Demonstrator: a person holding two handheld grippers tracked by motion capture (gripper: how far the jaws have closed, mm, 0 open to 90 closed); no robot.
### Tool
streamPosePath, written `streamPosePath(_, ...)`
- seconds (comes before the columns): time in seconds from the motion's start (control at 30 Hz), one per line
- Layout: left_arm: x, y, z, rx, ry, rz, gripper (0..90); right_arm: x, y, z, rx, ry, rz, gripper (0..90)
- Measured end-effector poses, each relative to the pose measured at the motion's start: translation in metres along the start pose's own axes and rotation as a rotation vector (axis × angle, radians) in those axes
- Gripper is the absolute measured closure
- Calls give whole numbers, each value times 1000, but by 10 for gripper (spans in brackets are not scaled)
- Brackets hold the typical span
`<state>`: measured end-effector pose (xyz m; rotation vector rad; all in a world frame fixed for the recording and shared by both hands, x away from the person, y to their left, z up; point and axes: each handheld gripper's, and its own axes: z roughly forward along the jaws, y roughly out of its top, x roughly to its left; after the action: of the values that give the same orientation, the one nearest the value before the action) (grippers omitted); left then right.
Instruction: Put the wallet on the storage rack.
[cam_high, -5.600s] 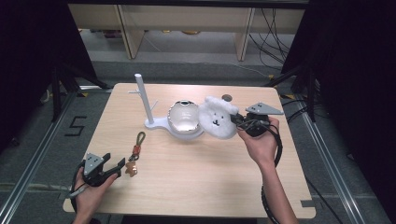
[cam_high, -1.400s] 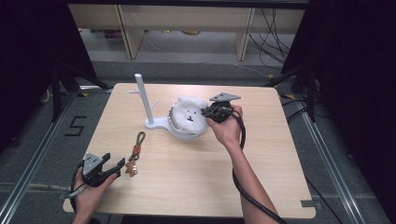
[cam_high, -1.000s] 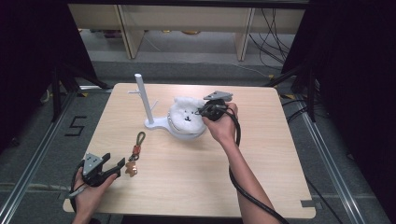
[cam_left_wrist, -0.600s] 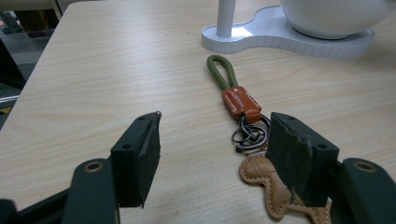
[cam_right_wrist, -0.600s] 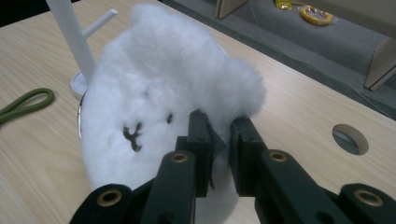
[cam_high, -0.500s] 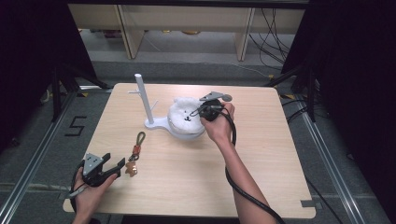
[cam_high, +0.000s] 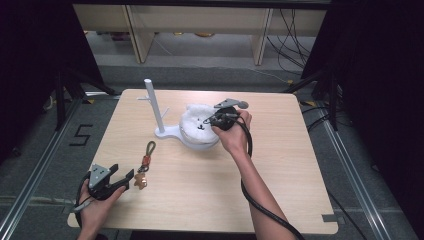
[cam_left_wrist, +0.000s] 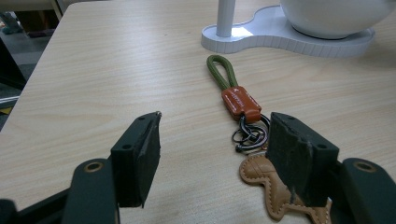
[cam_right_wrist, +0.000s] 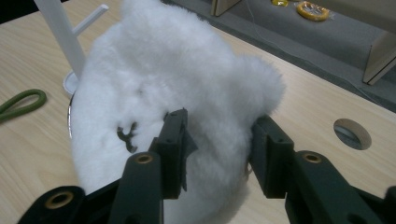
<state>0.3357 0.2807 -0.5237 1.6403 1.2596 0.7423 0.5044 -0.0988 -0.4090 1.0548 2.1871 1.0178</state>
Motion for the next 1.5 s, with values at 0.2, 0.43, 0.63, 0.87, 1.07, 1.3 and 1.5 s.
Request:
streamPosePath(0.2, 0, 0, 1, -5, -2, -3, 339, 0, 1, -4, -2, 13, 40, 515)
streamPosePath(0.43, 0, 0, 0, 0, 2, -3, 339, 0, 0, -7, -6, 7, 77, 462)
streamPosePath(0.63, 1, 0, 1, -8, -2, -8, 340, -4, 1, -13, -40, -13, 58, 432)
streamPosePath(0.87, 0, 0, 0, 0, 3, -2, 340, -3, -3, -22, -42, 12, 117, 418)
streamPosePath(1.07, 0, 0, 1, 1, 6, -1, 339, -7, -11, -38, -51, 25, 128, 449)
streamPosePath(1.3, 0, 0, 1, 1, 6, 0, 338, -10, -30, -60, -45, 26, 203, 507)
streamPosePath(1.5, 0, 0, 1, -3, 8, -5, 337, -24, -64, -76, -13, 15, 229, 524)
